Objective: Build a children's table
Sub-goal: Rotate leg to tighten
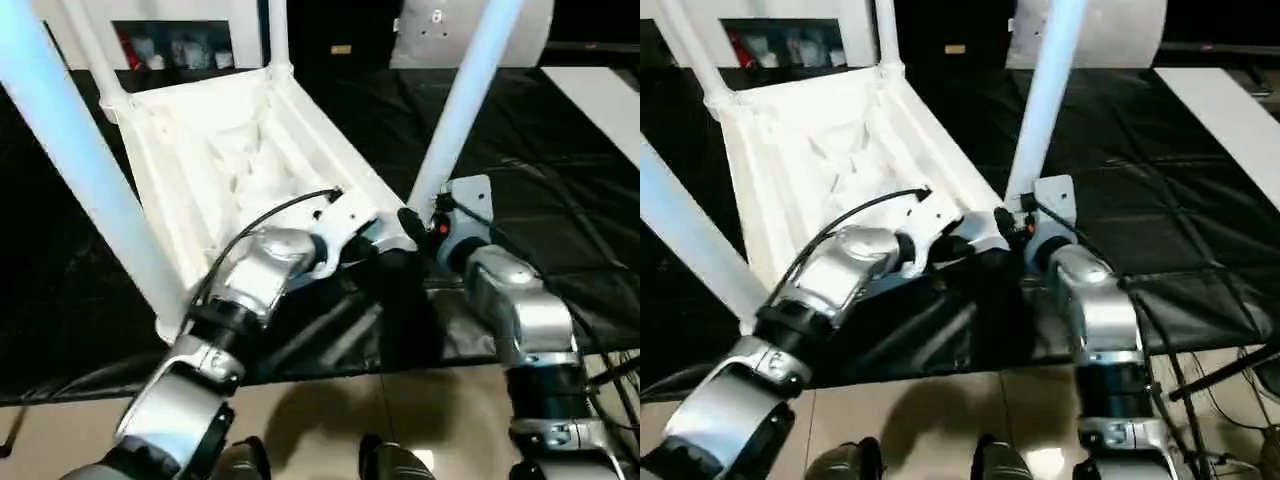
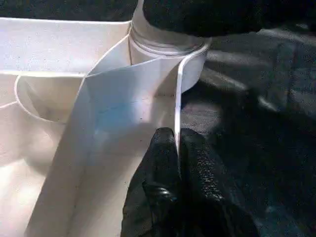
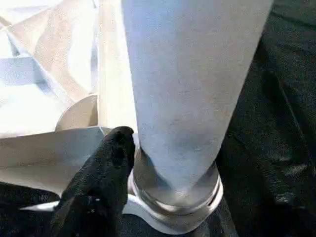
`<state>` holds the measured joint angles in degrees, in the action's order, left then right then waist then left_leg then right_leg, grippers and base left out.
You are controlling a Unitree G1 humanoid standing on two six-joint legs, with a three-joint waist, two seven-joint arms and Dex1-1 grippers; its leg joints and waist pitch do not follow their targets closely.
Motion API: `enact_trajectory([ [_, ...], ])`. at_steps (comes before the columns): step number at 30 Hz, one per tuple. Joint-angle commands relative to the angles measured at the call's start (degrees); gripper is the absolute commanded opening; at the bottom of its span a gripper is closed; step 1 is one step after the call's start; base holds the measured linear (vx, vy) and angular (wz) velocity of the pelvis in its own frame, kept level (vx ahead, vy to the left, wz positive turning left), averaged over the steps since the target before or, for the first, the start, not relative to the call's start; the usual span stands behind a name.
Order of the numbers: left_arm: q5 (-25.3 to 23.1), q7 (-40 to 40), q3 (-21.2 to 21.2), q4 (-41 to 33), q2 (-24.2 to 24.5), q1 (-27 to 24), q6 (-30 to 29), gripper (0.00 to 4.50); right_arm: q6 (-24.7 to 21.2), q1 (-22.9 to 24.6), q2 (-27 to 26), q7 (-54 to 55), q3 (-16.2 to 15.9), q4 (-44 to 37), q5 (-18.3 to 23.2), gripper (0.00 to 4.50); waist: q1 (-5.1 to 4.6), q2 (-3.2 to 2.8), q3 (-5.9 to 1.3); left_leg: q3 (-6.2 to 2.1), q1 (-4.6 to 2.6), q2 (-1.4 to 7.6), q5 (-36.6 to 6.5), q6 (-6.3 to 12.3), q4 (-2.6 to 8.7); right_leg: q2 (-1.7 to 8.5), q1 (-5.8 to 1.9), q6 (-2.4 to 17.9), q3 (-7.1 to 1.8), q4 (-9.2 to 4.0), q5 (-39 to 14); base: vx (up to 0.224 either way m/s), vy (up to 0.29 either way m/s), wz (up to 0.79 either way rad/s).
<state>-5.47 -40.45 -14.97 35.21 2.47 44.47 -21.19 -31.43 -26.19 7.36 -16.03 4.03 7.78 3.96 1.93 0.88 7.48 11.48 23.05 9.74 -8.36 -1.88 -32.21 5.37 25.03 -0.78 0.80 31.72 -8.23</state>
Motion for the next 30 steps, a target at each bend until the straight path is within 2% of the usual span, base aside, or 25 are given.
enact_trajectory([
  [1,1.3,-0.3,-0.6,-0.8,-2.3,0.3,2.7,0.0,-1.1,1.8,-2.2,-3.1,-4.3,-1.0,2.4,3.11,0.21,0.38,-3.59,-1.42,-1.72,2.32,-21.6,1.13,4.62,1.98,-1.74,7.5,-0.95,-4.23,-23.1,0.0,0.0,0.0],
  [3,1.4,-1.5,-1.0,-1.4,-1.5,-0.2,3.3,0.0,-0.3,1.9,-1.2,-4.4,-4.4,-1.3,2.5,3.2,0.36,0.4,-3.67,-1.29,-1.73,2.33,-20.5,1.73,4.54,2.05,-1.84,8.0,-1.02,-4.12,-21.7,0.0,0.0,0.0],
  [5,1.6,-4.9,-1.8,-2.6,0.4,-1.9,5.3,0.0,2.9,1.9,2.9,-9.8,-5.3,-0.7,2.4,3.34,0.5,0.45,-3.57,-1.35,-1.66,2.39,-20.5,2.15,4.58,2.14,-2.08,7.9,-0.94,-4.19,-22.7,0.0,0.0,0.0],
  [7,2.0,-7.9,-2.4,-3.4,2.2,-3.1,6.8,0.0,5.0,1.8,6.3,-15.6,-4.8,0.0,3.6,3.55,0.46,0.54,-3.49,-1.25,-1.43,2.43,-19.7,2.87,4.49,2.24,-2.19,8.0,-1.01,-4.13,-22.6,0.0,0.0,0.0],
  [11,2.5,-12.8,-3.1,-4.5,5.5,-4.6,9.0,0.0,5.7,2.2,11.6,-24.4,-5.1,-0.2,5.4,3.77,0.64,0.67,-3.46,-1.2,-1.35,2.44,-18.5,3.93,4.27,2.39,-2.31,8.0,-1.06,-4.17,-24.7,0.0,0.0,0.0],
  [12,2.9,-15.7,-3.5,-5.1,7.1,-5.2,10.5,0.0,6.2,2.5,13.6,-28.3,-5.0,-0.6,6.7,4.02,0.72,0.53,-3.53,-1.06,-1.46,2.57,-17.4,4.3,4.21,2.35,-2.24,8.8,-1.11,-4.05,-23.6,0.0,0.0,0.0],
  [15,3.7,-20.7,-4.1,-6.3,10.2,-6.0,12.1,0.0,7.6,3.6,18.5,-37.3,-5.9,-1.3,9.2,4.16,0.9,0.46,-3.63,-1.1,-1.39,2.78,-16.4,4.86,4.2,2.32,-2.52,10.1,-0.97,-3.62,-20.9,0.0,0.0,0.0],
  [16,4.0,-22.4,-4.2,-6.4,11.1,-6.1,12.7,0.0,8.4,4.0,19.9,-40.1,-6.5,-1.3,9.5,4.16,0.97,0.7,-3.74,-0.98,-1.4,2.93,-15.5,5.24,4.06,2.26,-2.57,11.0,-1.02,-3.34,-18.5,0.0,0.0,0.0],
  [19,4.2,-25.7,-4.8,-6.6,12.8,-6.2,13.7,0.0,10.3,4.7,23.0,-47.6,-7.7,-0.7,10.7,4.16,1.2,0.45,-3.99,-0.84,-1.43,2.98,-12.8,6.47,3.73,2.23,-2.71,13.6,-0.88,-2.54,-13.3,0.0,0.0,0.0],
  [20,4.4,-27.8,-5.4,-7.0,13.7,-6.4,14.5,0.0,10.7,4.9,23.9,-49.8,-8.0,-0.6,11.2,4.16,1.38,0.6,-4.1,-0.74,-1.53,3.04,-11.8,7.07,3.54,2.25,-2.84,14.5,-0.89,-2.3,-11.5,0.0,0.0,0.0],
  [22,5.3,-31.7,-6.0,-8.2,15.0,-6.9,14.9,0.0,11.1,5.0,25.1,-53.9,-8.3,-0.2,12.4,4.16,1.66,0.41,-4.06,-0.56,-1.55,3.14,-10.9,7.65,3.47,2.19,-2.89,15.4,-0.87,-2.06,-10.0,0.0,0.0,0.0],
  [23,5.5,-32.7,-6.2,-8.5,15.3,-7.0,15.2,0.0,10.9,4.9,25.3,-54.8,-8.3,0.1,12.8,4.16,1.83,0.41,-4.05,-0.46,-1.6,3.18,-10.9,7.89,3.39,2.23,-2.89,15.9,-0.86,-1.98,-9.8,0.0,0.0,0.0],
  [24,5.5,-34.1,-6.6,-8.7,16.0,-7.0,15.9,0.0,11.1,4.5,25.8,-56.5,-8.4,1.1,13.5,3.89,1.87,0.76,-4.16,-0.39,-1.61,3.22,-10.7,7.96,3.34,2.18,-2.92,16.0,-0.84,-1.92,-9.7,0.0,0.0,0.0],
  [25,5.7,-35.5,-7.0,-8.9,16.6,-7.1,16.6,0.0,11.3,4.3,26.1,-57.8,-8.6,1.8,14.0,3.89,2.08,0.5,-4.16,-0.45,-1.68,3.32,-10.7,7.9,3.36,2.3,-2.87,16.3,-0.82,-1.92,-10.2,0.0,0.0,0.0],
  [28,6.0,-38.3,-7.7,-9.5,18.0,-7.4,17.3,0.0,11.3,3.9,26.4,-60.1,-8.7,2.7,15.1,3.79,2.49,0.41,-4.01,-0.45,-1.81,3.38,-12.7,6.79,3.51,2.33,-2.7,15.9,-0.87,-2.17,-13.5,0.0,0.0,0.0],
  [29,6.1,-39.6,-8.0,-9.8,18.7,-7.5,17.7,0.0,10.6,3.8,26.6,-61.3,-8.9,3.0,15.8,3.56,2.69,0.36,-4.01,-0.49,-1.86,3.41,-13.3,6.27,3.59,2.34,-2.65,15.5,-0.9,-2.21,-14.5,0.0,0.0,0.0],
  [30,6.1,-39.6,-8.0,-9.8,18.7,-7.5,17.7,0.0,10.6,3.8,26.6,-61.3,-8.9,3.0,15.8,3.56,2.76,0.38,-4.01,-0.47,-1.9,3.44,-13.5,6.1,3.61,2.36,-2.64,15.4,-0.95,-2.22,-14.7,0.0,0.0,0.0],
])
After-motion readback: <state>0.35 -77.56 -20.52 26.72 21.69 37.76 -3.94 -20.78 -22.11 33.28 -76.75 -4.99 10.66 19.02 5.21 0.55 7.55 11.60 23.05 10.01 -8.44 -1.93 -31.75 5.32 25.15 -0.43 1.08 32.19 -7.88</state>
